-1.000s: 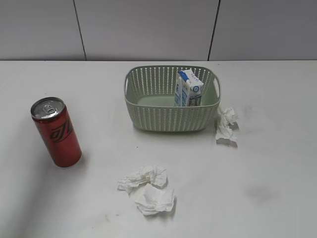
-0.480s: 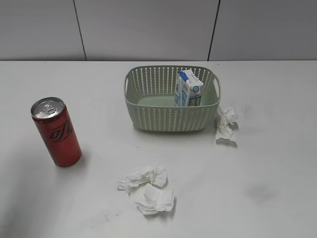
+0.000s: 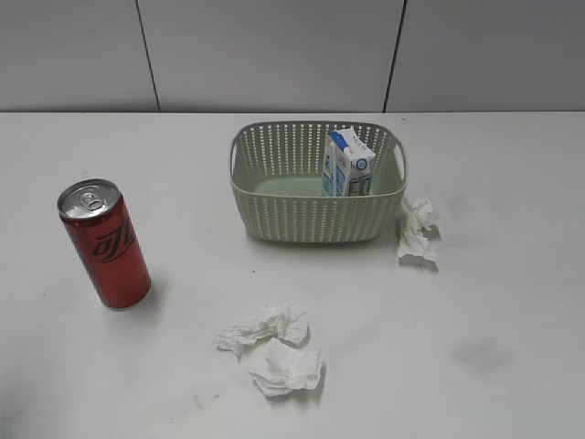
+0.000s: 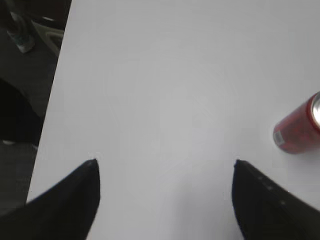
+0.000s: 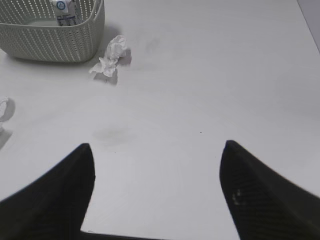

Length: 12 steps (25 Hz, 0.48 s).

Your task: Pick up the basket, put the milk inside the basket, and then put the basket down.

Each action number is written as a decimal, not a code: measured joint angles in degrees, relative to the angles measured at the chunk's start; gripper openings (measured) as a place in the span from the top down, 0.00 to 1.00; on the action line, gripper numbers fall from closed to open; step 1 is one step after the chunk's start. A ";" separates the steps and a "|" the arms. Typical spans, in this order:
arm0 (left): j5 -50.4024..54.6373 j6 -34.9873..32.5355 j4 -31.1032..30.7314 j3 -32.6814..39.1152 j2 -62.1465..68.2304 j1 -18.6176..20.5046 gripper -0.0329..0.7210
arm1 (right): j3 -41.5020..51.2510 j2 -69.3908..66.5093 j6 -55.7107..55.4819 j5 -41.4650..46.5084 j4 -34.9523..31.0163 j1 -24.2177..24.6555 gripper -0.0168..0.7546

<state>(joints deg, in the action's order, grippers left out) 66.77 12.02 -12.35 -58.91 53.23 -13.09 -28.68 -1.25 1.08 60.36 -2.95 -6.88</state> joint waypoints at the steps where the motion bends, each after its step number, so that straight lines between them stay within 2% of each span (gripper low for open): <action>1: 0.54 0.05 0.46 0.45 -0.24 0.00 0.12 | 0.00 0.00 0.00 0.00 0.00 0.00 0.21; 7: -3.03 0.89 4.53 4.06 -7.16 0.00 0.34 | 0.00 0.00 0.00 0.00 0.00 0.00 0.21; 12: -3.94 0.89 1.57 5.73 -15.93 0.00 0.40 | 0.00 0.00 -0.07 0.00 0.00 0.00 0.21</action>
<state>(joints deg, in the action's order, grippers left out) 62.83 12.91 -10.78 -53.17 37.30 -13.09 -28.68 -1.25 1.01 60.36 -2.95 -6.88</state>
